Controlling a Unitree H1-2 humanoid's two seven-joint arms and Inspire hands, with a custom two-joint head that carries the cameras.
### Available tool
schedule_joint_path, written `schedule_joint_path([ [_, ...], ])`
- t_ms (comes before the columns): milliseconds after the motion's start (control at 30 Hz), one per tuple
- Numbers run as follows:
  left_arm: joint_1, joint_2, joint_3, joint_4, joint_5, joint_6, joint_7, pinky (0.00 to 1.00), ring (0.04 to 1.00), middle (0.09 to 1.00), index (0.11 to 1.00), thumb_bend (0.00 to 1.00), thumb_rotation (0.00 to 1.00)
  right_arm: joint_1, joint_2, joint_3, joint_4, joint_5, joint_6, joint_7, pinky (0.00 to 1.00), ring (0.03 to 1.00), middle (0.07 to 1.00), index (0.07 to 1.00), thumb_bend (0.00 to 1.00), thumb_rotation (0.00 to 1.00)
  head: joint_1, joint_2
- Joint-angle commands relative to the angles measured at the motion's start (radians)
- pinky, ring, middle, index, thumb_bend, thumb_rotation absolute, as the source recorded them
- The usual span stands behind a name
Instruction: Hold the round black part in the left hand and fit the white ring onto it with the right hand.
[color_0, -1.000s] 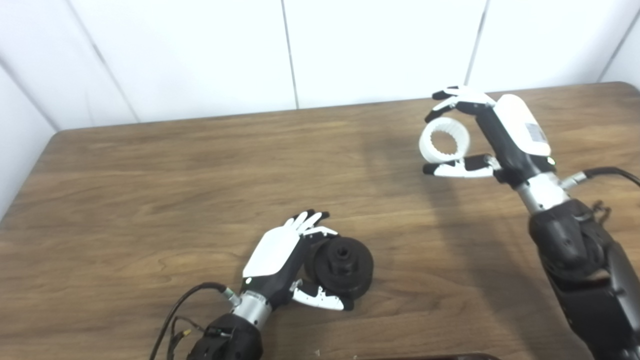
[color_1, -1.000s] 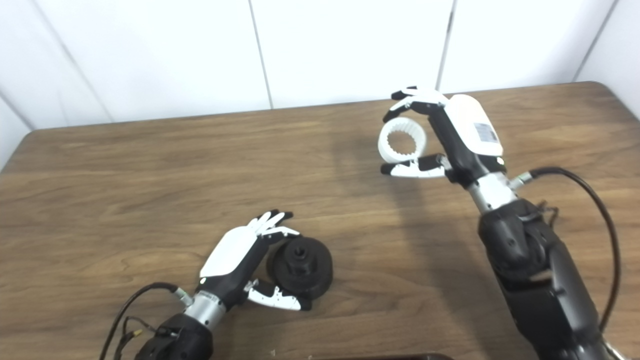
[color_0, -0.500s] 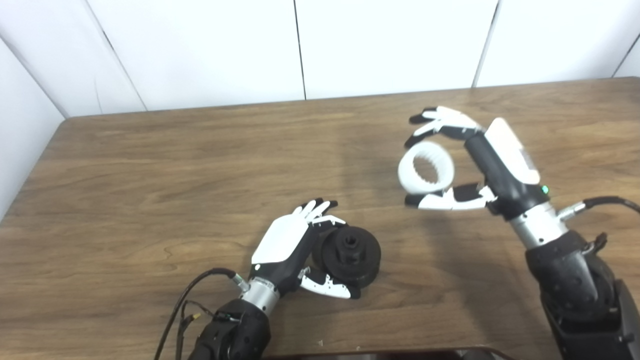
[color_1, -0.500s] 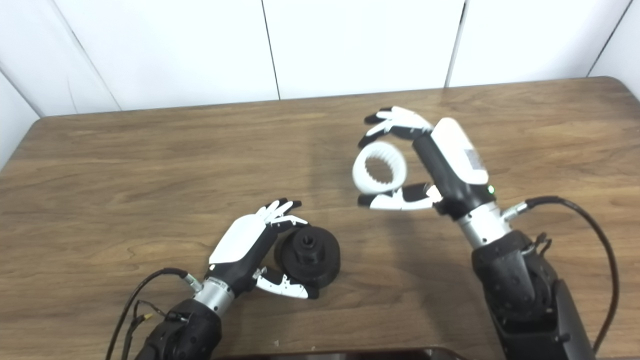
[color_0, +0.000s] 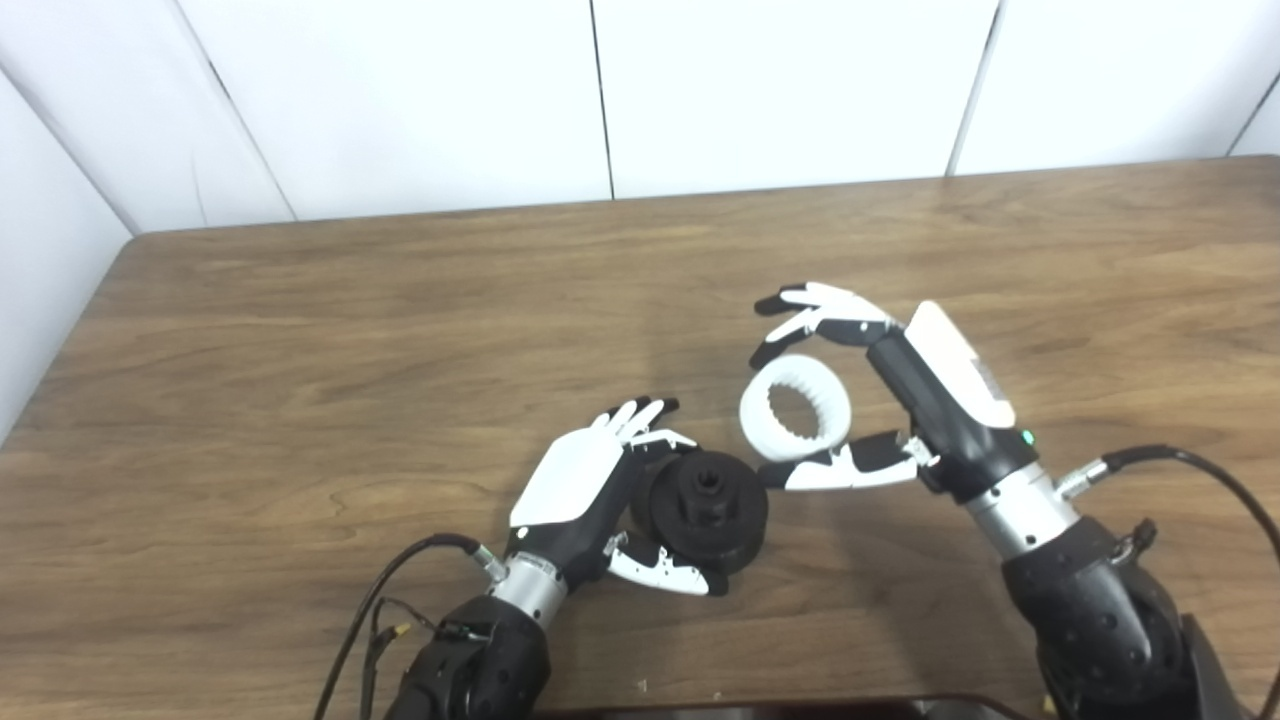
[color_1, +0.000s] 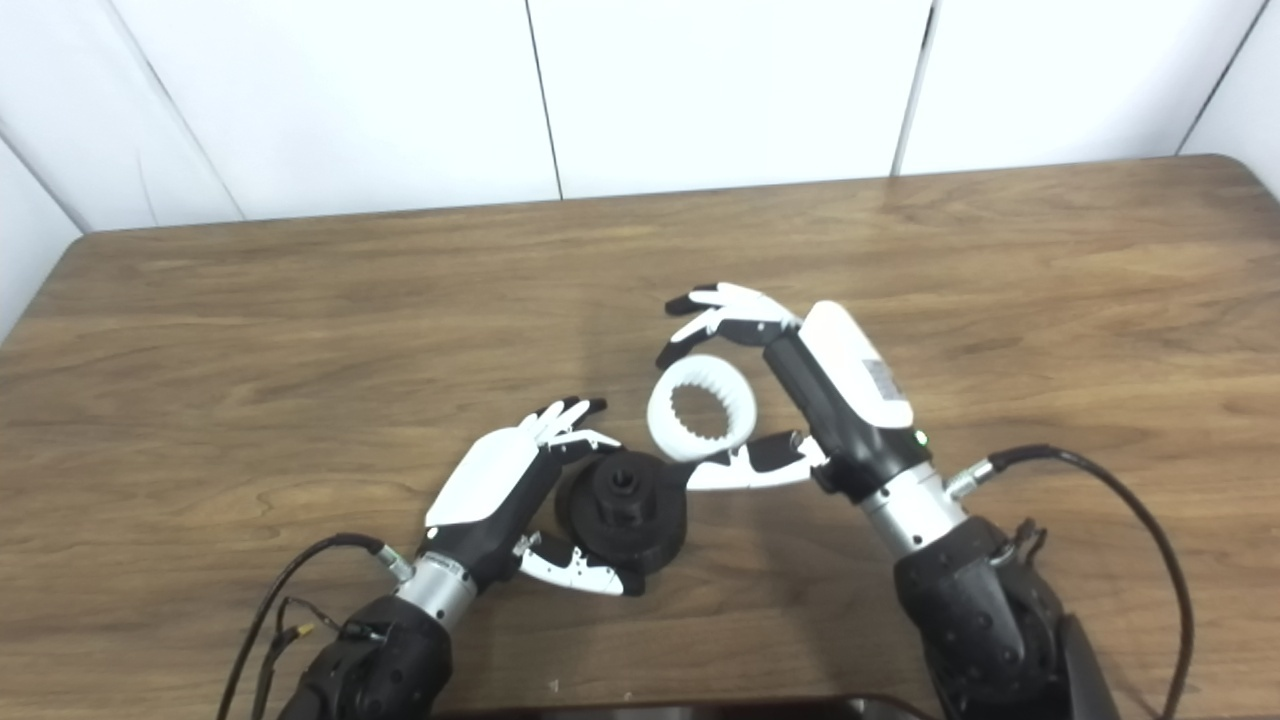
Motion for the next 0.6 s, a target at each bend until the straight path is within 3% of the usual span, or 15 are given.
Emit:
schedule_joint_path([
  [0,-0.019,0.005,-0.007,-0.012,0.015,-0.002,-0.005,1.0,1.0,0.972,0.668,0.91,0.31,-0.005,0.015,0.014,-0.007,-0.007,-0.043,-0.008,0.85,0.856,0.792,0.483,0.52,0.14,0.001,0.001],
  [167,-0.02,0.008,-0.011,-0.006,0.017,-0.009,0.005,1.0,1.0,0.968,0.664,0.92,0.31,0.017,0.035,0.042,0.026,-0.015,-0.053,-0.012,0.93,0.87,0.791,0.483,0.52,0.14,0.004,0.002],
  [567,-0.023,0.006,-0.016,-0.008,0.017,-0.003,0.002,1.0,1.0,0.968,0.662,0.93,0.3,0.017,0.059,0.082,0.106,-0.066,-0.053,-0.021,0.93,0.869,0.795,0.483,0.52,0.14,0.01,0.008],
])
